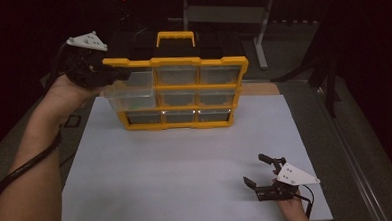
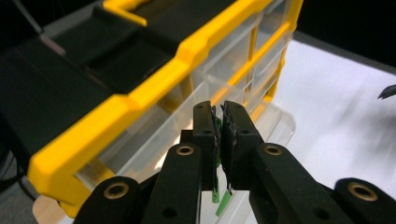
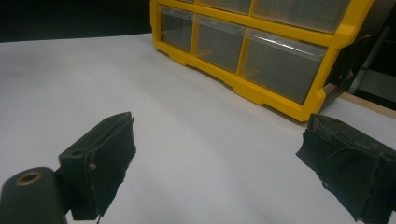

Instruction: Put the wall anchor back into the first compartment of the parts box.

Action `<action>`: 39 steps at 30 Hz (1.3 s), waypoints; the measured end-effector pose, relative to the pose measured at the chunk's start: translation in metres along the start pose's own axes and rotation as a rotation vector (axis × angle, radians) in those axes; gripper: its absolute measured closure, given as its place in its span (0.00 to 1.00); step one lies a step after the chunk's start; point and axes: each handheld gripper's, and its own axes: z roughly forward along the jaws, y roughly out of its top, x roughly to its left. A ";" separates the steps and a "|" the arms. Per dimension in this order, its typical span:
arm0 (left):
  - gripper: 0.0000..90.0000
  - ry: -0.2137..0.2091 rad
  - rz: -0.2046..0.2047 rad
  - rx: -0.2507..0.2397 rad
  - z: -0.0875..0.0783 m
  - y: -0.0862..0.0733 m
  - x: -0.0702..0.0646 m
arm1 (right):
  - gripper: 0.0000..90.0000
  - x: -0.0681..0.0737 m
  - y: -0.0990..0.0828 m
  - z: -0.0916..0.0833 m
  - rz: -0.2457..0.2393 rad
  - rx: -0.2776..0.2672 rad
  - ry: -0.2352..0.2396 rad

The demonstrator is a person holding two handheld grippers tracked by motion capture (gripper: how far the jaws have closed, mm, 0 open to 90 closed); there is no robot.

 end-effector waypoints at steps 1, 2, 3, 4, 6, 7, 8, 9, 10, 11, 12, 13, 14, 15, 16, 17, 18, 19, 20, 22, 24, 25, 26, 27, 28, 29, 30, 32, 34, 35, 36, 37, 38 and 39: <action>0.93 0.010 -0.006 0.014 0.002 -0.001 0.000 | 0.10 0.000 0.000 0.000 0.000 0.001 0.000; 0.93 0.010 -0.017 0.026 0.005 -0.002 0.000 | 0.10 0.000 0.000 0.000 0.000 0.002 0.001; 0.93 0.018 -0.026 0.037 0.006 -0.002 0.001 | 0.10 0.000 0.000 0.001 0.002 0.002 0.003; 0.93 0.038 -0.035 0.057 0.009 -0.003 0.001 | 0.10 0.000 0.000 0.001 0.004 0.002 0.001; 0.93 0.035 -0.044 0.064 0.010 -0.003 0.002 | 0.10 0.001 0.000 0.001 0.004 0.001 0.001; 0.93 0.042 -0.052 0.076 0.013 -0.004 0.002 | 0.10 0.000 0.000 0.000 0.001 0.002 0.000; 0.93 0.061 -0.064 0.100 0.016 -0.004 0.003 | 0.10 0.000 0.000 0.000 0.004 0.001 0.000; 0.92 0.065 -0.070 0.101 0.016 -0.005 0.004 | 0.10 0.000 0.000 0.000 0.000 0.002 0.002; 0.92 0.064 -0.072 0.097 0.017 -0.005 0.004 | 0.10 0.000 0.000 0.000 0.002 0.002 0.002; 0.92 0.068 -0.067 0.090 0.017 -0.006 0.004 | 0.10 0.000 0.000 0.000 0.001 0.002 0.002; 0.92 0.069 -0.072 0.086 0.016 -0.006 0.004 | 0.10 0.000 0.000 0.000 0.000 0.002 0.002; 0.91 0.066 -0.073 0.084 0.015 -0.006 0.004 | 0.10 0.000 0.000 0.000 0.000 0.002 0.003; 0.85 0.073 -0.063 0.076 0.015 -0.007 0.002 | 0.10 0.000 0.000 0.000 0.001 0.002 0.002; 0.80 0.074 -0.066 0.069 0.013 -0.007 0.002 | 0.10 0.000 0.000 0.000 0.004 0.002 0.001; 0.73 0.074 -0.066 0.069 0.013 -0.007 0.002 | 0.10 0.000 0.000 0.000 0.005 0.002 0.001; 0.67 0.060 -0.057 0.053 0.010 -0.008 0.000 | 0.10 0.000 0.000 0.000 0.004 0.002 0.000; 0.63 0.061 -0.051 0.053 0.008 -0.009 -0.002 | 0.10 0.000 0.000 0.000 0.004 0.001 0.001; 0.57 0.061 -0.051 0.053 0.008 -0.009 -0.002 | 0.10 0.000 0.000 0.000 0.001 0.001 0.002; 0.51 0.022 -0.047 0.026 0.003 -0.011 -0.004 | 0.10 0.000 0.000 0.000 0.001 0.002 0.001; 0.41 -0.003 -0.022 0.004 -0.002 -0.013 -0.007 | 0.10 0.001 0.000 0.000 0.003 0.002 0.000; 0.31 -0.011 -0.009 -0.005 -0.005 -0.014 -0.009 | 0.10 0.001 0.000 0.001 0.003 0.003 0.001; 0.31 -0.019 -0.005 -0.015 -0.007 -0.016 -0.010 | 0.10 0.001 0.000 0.001 0.003 0.003 0.001; 0.20 -0.044 0.001 -0.030 -0.011 -0.021 -0.011 | 0.10 0.001 0.000 0.001 0.002 0.003 0.001; 0.15 -0.070 0.007 -0.035 -0.012 -0.024 -0.012 | 0.10 0.001 0.000 0.001 0.003 0.004 0.000; 0.11 -0.107 0.018 -0.041 -0.013 -0.027 -0.013 | 0.10 0.001 0.000 0.001 0.003 0.005 0.000; 0.02 -0.130 0.026 -0.047 -0.014 -0.030 -0.014 | 0.10 0.001 0.000 0.001 0.004 0.005 -0.001; 0.00 -0.141 0.026 -0.060 -0.016 -0.033 -0.015 | 0.10 0.001 0.000 0.001 0.006 0.005 -0.001; 0.00 -0.161 0.019 -0.079 -0.018 -0.038 -0.016 | 0.10 0.001 0.000 0.001 0.008 0.004 -0.001; 0.00 -0.160 0.029 -0.089 -0.020 -0.044 -0.019 | 0.10 0.001 0.000 0.001 0.008 0.005 -0.001; 0.00 -0.165 0.036 -0.095 -0.021 -0.047 -0.021 | 0.11 0.001 0.000 0.001 0.008 0.006 -0.001; 0.00 -0.168 0.045 -0.105 -0.022 -0.049 -0.023 | 0.10 0.001 0.000 0.001 0.009 0.006 0.000; 0.00 -0.170 0.049 -0.119 -0.024 -0.052 -0.025 | 0.10 0.001 0.000 0.001 0.006 0.007 0.000; 0.00 -0.174 0.053 -0.135 -0.025 -0.056 -0.027 | 0.10 0.001 0.000 0.001 0.003 0.006 -0.001; 0.00 -0.174 0.053 -0.143 -0.026 -0.059 -0.028 | 0.10 0.001 0.000 0.001 0.004 0.004 -0.003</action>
